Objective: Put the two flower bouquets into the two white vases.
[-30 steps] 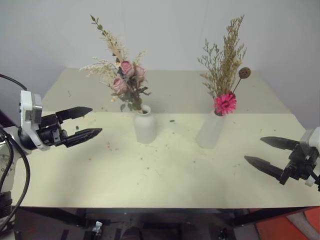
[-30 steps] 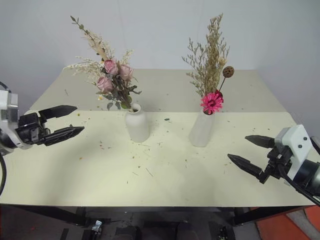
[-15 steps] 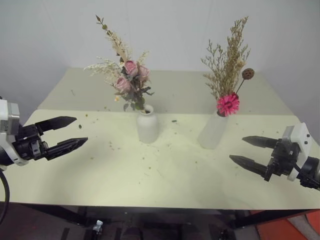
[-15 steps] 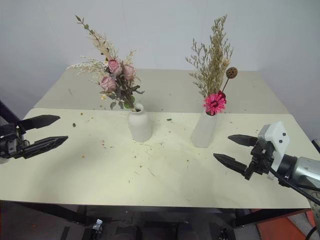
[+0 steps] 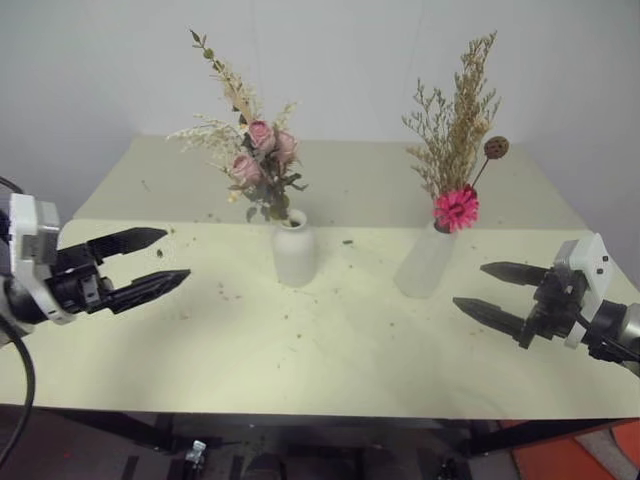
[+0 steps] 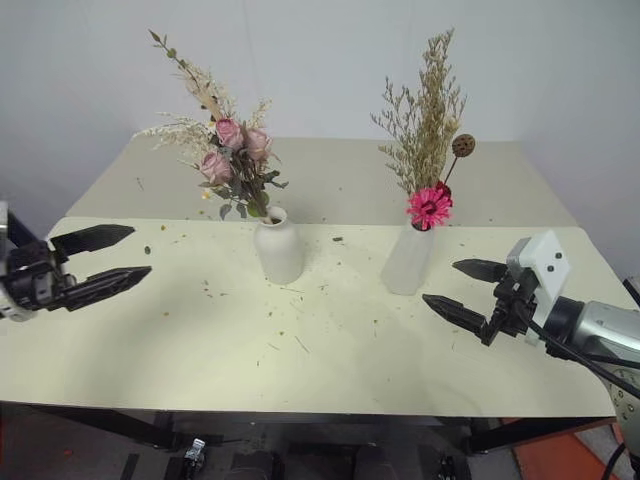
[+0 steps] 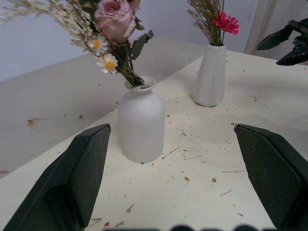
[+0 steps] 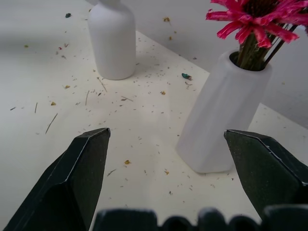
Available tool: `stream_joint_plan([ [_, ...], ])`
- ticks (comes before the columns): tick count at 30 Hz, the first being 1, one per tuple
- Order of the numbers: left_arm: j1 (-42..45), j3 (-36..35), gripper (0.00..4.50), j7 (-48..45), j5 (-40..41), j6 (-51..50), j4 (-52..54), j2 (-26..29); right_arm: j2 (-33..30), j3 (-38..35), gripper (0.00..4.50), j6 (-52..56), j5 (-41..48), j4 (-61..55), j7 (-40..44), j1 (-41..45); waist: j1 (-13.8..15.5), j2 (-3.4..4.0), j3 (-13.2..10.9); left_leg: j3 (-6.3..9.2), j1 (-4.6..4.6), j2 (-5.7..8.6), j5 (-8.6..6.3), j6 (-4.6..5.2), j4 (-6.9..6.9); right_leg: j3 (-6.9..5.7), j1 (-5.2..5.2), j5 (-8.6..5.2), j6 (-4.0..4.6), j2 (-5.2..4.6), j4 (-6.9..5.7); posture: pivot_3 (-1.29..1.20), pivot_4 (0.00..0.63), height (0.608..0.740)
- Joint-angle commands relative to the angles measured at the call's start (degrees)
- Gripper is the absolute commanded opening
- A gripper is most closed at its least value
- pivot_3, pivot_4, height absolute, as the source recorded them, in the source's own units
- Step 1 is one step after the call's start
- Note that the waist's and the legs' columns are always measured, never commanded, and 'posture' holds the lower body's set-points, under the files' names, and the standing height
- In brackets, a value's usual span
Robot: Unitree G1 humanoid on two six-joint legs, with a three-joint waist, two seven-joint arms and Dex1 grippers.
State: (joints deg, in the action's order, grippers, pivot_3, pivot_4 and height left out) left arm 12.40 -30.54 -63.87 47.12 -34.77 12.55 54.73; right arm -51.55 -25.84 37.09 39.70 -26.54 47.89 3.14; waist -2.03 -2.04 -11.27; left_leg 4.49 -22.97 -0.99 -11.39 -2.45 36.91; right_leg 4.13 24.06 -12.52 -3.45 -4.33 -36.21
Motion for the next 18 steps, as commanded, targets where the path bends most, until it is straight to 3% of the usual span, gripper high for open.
stream_joint_plan([
  [1, 6.6, 6.4, 4.49, -2.6, -1.3, 2.7, -2.8, -0.7, -0.2, -2.2, 4.5, -1.3, -0.6, 1.6, -0.3, 0.3, 0.1, -0.01, 0.0, 0.0, 0.01, 0.01, 0.0, 0.0, 0.0, 0.0, -0.03, 0.0, 0.0, 0.0, 0.0, 0.0, 0.15, 0.74],
  [12, 32.9, 25.3, 4.49, -27.3, -8.4, 5.1, -24.7, 1.9, -1.0, -7.5, 4.5, -2.2, -2.3, 1.5, -0.8, -1.5, -0.4, -0.01, 0.0, 0.02, -0.1, 0.03, 0.01, 0.01, 0.03, -0.01, 0.06, 0.01, 0.0, 0.05, -0.05, 0.0, 0.15, 0.74],
  [18, 38.0, 29.4, 4.49, -28.6, -7.5, 7.5, -28.9, 0.6, -0.4, -8.8, 4.5, -3.3, -3.2, 0.6, -0.7, -3.1, -0.6, 0.0, 0.0, 0.02, -0.11, 0.03, 0.0, 0.02, 0.02, 0.0, 0.05, 0.01, 0.0, 0.02, -0.03, 0.0, 0.15, 0.74],
])
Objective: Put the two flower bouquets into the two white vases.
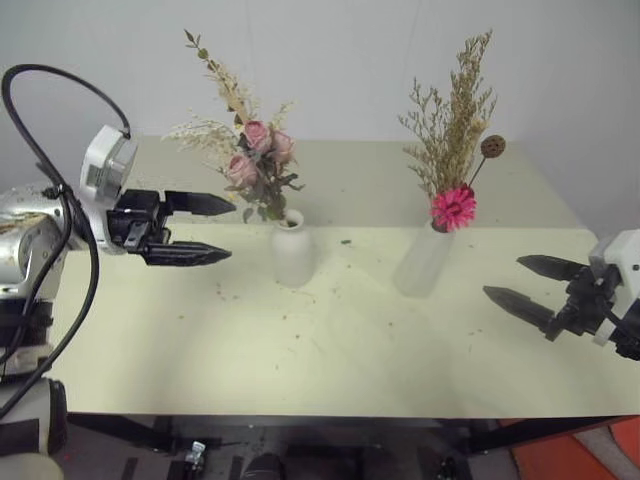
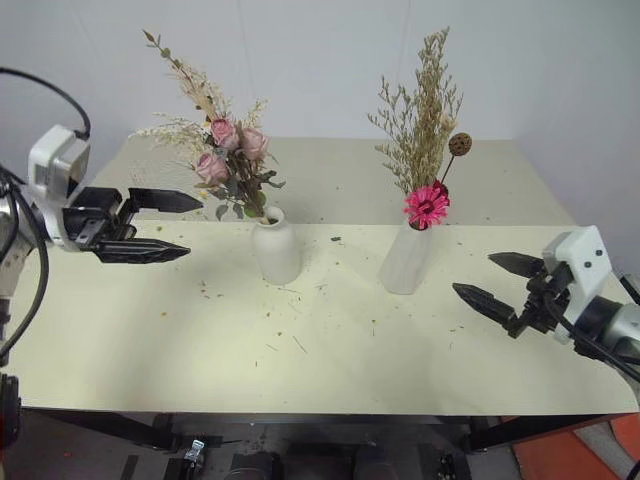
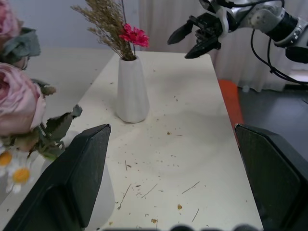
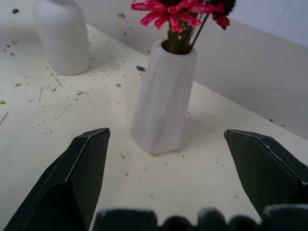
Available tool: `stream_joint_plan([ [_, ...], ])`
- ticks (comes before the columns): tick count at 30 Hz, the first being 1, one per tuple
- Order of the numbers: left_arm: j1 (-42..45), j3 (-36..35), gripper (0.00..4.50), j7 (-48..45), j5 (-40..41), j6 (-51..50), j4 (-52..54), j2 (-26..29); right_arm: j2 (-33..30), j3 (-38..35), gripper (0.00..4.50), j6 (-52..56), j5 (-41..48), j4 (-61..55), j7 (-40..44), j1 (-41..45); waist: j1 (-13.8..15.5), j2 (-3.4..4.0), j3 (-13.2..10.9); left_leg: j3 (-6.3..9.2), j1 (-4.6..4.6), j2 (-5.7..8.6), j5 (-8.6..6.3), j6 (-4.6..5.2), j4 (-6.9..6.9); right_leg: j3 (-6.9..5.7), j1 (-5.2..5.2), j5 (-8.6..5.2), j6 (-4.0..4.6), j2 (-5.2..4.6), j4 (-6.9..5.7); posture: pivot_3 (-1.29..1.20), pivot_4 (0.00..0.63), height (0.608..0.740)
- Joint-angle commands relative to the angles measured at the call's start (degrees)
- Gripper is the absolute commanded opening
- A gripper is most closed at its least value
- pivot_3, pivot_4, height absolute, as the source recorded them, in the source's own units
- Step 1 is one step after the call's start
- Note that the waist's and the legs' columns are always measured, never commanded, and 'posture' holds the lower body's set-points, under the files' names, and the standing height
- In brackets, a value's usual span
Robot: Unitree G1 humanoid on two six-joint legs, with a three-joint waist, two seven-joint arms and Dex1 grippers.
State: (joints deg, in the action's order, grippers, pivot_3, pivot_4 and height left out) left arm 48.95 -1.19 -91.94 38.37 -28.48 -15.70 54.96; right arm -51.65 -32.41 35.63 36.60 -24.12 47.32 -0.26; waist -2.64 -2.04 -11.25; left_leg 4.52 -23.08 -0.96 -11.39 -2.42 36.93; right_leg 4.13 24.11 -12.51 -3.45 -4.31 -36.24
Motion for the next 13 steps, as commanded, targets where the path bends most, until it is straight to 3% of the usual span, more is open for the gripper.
stream_joint_plan([
  [1, 1.6, 0.1, 4.49, -0.6, 1.6, 1.4, -0.8, 0.5, -0.4, -2.1, 4.5, -2.1, -0.2, -1.6, -0.1, 0.5, -0.1, 0.0, 0.0, 0.0, 0.0, 0.0, 0.0, 0.0, 0.0, 0.0, 0.01, 0.0, 0.0, 0.0, -0.01, 0.0, 0.15, 0.74],
  [9, 1.2, -2.5, 4.49, -0.5, 0.2, 3.6, -2.4, -1.6, -2.0, 1.2, 4.5, -3.7, -1.8, 3.0, 1.0, 6.5, 0.1, 0.0, 0.0, 0.01, 0.01, 0.0, 0.0, 0.0, 0.03, 0.0, 0.01, 0.0, -0.01, 0.0, -0.03, 0.0, 0.15, 0.74],
  [13, -1.4, -5.2, 4.49, 3.3, 1.0, 2.7, 2.3, -3.1, -1.9, 1.6, 4.5, -4.9, -1.7, 5.2, 2.6, 7.8, 0.2, 0.0, 0.0, 0.01, -0.05, 0.01, 0.0, 0.0, 0.03, -0.01, 0.03, 0.03, 0.04, -0.01, -0.03, 0.0, 0.15, 0.74],
])
